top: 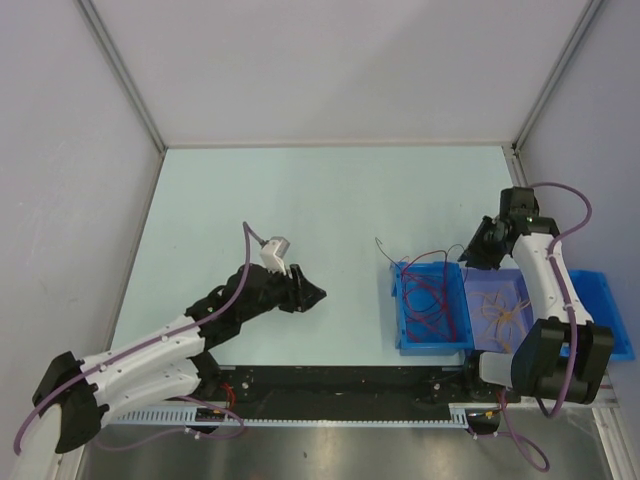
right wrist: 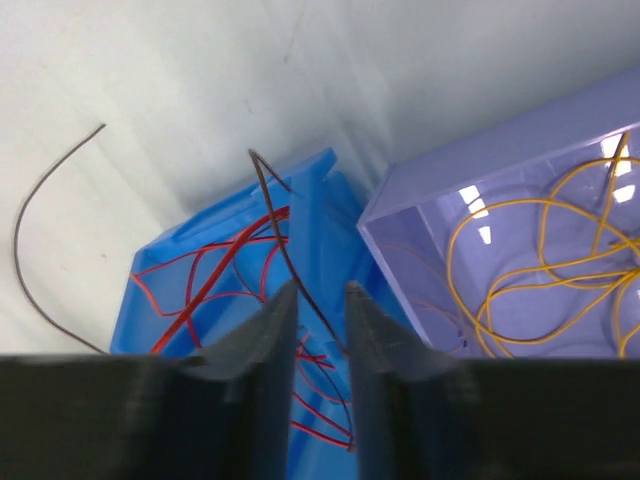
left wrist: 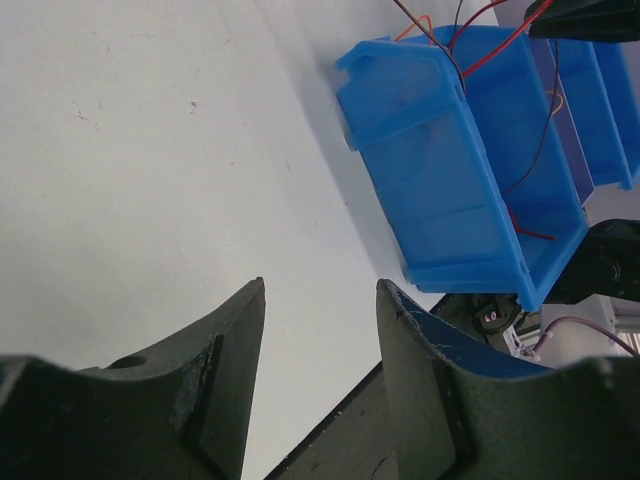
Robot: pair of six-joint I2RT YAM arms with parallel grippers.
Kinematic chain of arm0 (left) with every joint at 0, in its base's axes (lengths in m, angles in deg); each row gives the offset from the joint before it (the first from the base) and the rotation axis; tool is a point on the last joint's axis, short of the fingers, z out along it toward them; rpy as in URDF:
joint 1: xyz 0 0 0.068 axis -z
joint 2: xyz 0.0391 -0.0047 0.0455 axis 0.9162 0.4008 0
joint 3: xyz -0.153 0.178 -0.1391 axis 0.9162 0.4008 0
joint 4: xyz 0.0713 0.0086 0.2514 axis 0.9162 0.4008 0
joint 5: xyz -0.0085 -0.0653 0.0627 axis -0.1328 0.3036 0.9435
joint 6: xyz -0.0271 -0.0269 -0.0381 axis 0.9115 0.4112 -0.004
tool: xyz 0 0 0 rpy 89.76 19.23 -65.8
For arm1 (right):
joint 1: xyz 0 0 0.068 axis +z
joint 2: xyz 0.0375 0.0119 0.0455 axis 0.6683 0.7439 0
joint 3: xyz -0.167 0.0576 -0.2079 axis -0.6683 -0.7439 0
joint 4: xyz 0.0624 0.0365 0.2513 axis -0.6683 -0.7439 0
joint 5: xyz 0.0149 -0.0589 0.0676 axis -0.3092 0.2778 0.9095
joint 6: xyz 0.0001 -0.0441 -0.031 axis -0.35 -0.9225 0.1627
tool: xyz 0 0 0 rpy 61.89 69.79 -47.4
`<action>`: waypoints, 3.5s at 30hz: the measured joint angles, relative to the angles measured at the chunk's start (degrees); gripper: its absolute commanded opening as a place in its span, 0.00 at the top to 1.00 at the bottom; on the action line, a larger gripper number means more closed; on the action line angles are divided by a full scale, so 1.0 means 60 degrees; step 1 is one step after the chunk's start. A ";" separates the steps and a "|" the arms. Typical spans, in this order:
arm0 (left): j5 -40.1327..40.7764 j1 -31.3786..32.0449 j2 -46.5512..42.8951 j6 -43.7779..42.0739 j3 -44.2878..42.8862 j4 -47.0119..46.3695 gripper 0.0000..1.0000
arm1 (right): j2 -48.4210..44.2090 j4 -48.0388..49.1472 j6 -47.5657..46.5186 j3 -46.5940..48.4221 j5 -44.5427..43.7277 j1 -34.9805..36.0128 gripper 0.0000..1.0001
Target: Untangle the cables
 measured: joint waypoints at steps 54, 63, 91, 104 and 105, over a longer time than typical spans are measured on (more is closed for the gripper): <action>0.0160 0.0000 -0.0805 -0.0076 0.0011 0.0973 0.49 | -0.0481 -0.2827 -0.0834 1.3577 -0.4062 0.1643 1.00; 0.0157 0.0000 -0.0750 -0.0076 0.0011 0.0976 0.50 | -0.1362 -0.3162 -0.0761 1.2797 -0.5013 0.1643 1.00; 0.0160 0.0291 -0.0433 -0.0055 -0.0233 0.1104 0.50 | -0.4306 -0.3136 0.1198 0.4244 -0.6856 0.1628 1.00; -0.0007 0.0295 0.0273 -0.0073 0.0036 0.0168 0.50 | -0.4262 -0.2433 0.1741 0.2313 -0.7184 0.0415 1.00; -0.0051 0.0295 0.0346 -0.0073 0.0087 0.0029 0.50 | -0.4251 -0.2350 0.1756 0.2091 -0.7227 0.0291 1.00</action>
